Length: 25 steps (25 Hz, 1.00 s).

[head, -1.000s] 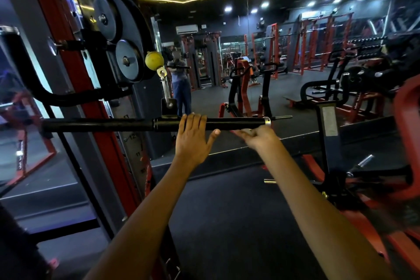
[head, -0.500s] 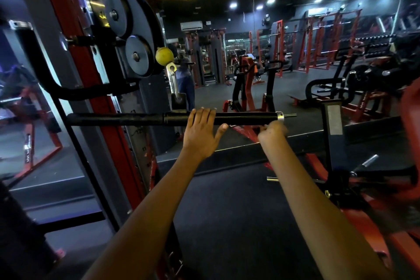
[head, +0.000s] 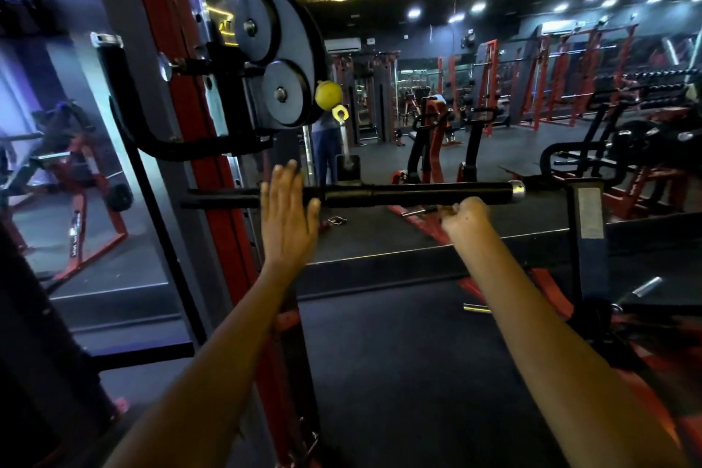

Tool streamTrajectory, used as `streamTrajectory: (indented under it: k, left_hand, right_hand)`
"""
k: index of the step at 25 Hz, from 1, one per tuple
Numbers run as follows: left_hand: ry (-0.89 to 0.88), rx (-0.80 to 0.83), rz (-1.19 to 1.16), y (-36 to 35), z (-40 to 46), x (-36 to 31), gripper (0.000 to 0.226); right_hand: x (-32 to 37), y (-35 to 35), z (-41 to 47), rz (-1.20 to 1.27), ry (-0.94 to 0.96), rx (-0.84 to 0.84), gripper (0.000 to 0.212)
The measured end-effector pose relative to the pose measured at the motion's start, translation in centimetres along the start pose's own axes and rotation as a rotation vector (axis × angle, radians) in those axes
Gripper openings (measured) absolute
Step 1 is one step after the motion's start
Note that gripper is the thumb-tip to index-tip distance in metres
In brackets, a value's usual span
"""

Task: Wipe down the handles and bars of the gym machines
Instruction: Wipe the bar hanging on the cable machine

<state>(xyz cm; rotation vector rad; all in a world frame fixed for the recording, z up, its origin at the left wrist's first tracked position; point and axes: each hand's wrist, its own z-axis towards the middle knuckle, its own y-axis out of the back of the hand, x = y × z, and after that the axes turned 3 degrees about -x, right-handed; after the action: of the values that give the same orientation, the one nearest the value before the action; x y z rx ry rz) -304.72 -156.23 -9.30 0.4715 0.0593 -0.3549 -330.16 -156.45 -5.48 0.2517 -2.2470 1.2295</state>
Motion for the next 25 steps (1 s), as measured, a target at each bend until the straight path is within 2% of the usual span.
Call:
streamTrajectory:
  k: [2,4,6,10,11,14,15,16,18,19,20,21,23,25]
  left_hand:
    - [0.038,0.136,0.091,0.7,1.8,3.1,0.059]
    - [-0.059,0.281,0.109,0.6,2.7,4.9,0.066]
    - [-0.133,0.328,0.118,0.0,1.9,5.8,0.063]
    - [-0.161,0.315,0.074,-1.3,-0.2,6.6,0.055]
    - [-0.172,0.297,0.072,-1.3,-0.5,6.6,0.054]
    - [-0.214,0.237,0.067,-1.3,-0.6,6.9,0.052]
    - [-0.223,0.221,0.069,-1.2,-0.5,6.8,0.051]
    - [-0.225,0.209,0.069,-1.1,-0.3,6.8,0.051]
    - [-0.212,0.196,0.059,-1.1,-0.3,7.0,0.052]
    - [-0.208,0.192,0.057,-1.0,-0.4,7.2,0.052]
    - [-0.212,0.188,0.057,-0.8,-0.5,7.4,0.052]
    - [-0.22,0.188,0.054,-0.7,-0.7,7.6,0.052]
    - [-0.246,0.182,0.042,-0.3,-0.9,8.2,0.053]
    - [-0.255,0.163,0.045,-0.1,-1.0,8.3,0.054]
  right_hand:
    - [0.5,0.1,-0.9,0.048,0.064,-0.002,0.02]
    - [0.0,-0.5,-1.6,0.078,0.083,0.045,0.024]
    - [-2.8,-2.2,-1.3,-0.048,0.114,0.106,0.019]
    - [-7.1,-4.5,-3.2,-0.212,0.091,0.263,0.013]
    - [-6.5,-4.7,-4.2,-0.197,0.083,0.255,0.016]
    - [-4.1,-5.3,-2.9,-0.044,0.186,0.054,0.025]
    - [-4.7,-5.5,-2.7,-0.072,0.207,0.049,0.025]
    - [-6.0,-5.7,-2.1,-0.178,0.242,0.078,0.025]
    - [-10.3,-5.4,-2.1,-0.387,0.23,0.241,0.041]
    - [-12.3,-5.5,-2.5,-0.366,0.256,0.273,0.035]
    - [-13.2,-5.3,-2.9,-0.309,0.222,0.262,0.021]
    - [-13.6,-5.7,-4.3,-0.262,0.181,0.232,0.017]
    - [-13.2,-5.5,-3.9,-0.198,0.204,0.144,0.02]
    - [-13.4,-5.8,-1.8,-0.168,0.282,0.184,0.031]
